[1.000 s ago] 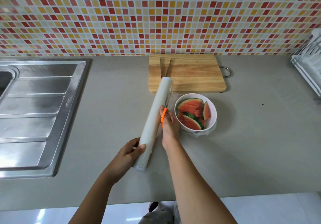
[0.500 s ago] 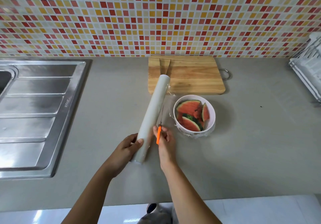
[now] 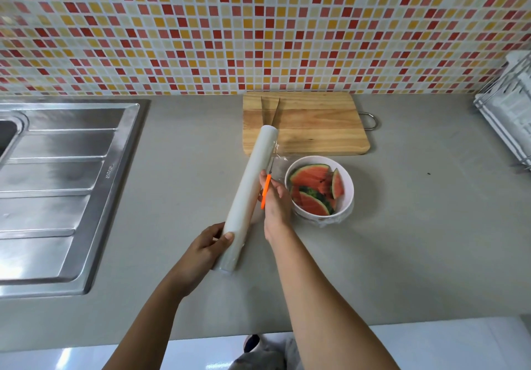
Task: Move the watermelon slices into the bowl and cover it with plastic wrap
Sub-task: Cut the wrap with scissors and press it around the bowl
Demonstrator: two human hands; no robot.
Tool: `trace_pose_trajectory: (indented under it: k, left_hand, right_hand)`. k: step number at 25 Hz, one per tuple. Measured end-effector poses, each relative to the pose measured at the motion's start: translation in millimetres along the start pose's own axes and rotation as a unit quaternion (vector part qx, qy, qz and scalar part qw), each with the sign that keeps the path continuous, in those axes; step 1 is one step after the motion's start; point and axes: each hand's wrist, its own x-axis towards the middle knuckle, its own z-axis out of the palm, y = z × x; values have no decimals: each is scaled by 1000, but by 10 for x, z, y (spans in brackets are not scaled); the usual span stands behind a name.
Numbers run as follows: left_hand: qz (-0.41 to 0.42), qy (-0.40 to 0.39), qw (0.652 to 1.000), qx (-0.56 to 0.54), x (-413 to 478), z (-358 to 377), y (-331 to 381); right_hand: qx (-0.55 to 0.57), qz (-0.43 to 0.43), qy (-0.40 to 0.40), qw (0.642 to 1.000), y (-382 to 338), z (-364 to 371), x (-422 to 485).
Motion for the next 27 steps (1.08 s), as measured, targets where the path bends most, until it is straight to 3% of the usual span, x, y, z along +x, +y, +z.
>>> trace_pose_trajectory:
  k: [7,27]
  left_hand:
    - [5,5,1000,23,-6,-58,-2]
    - [-5,-15,999,47,-165,-380,35]
  right_hand:
    - [-2,-4,34,999,24,72,34]
    - [-17,-19,22,999,-77,224,263]
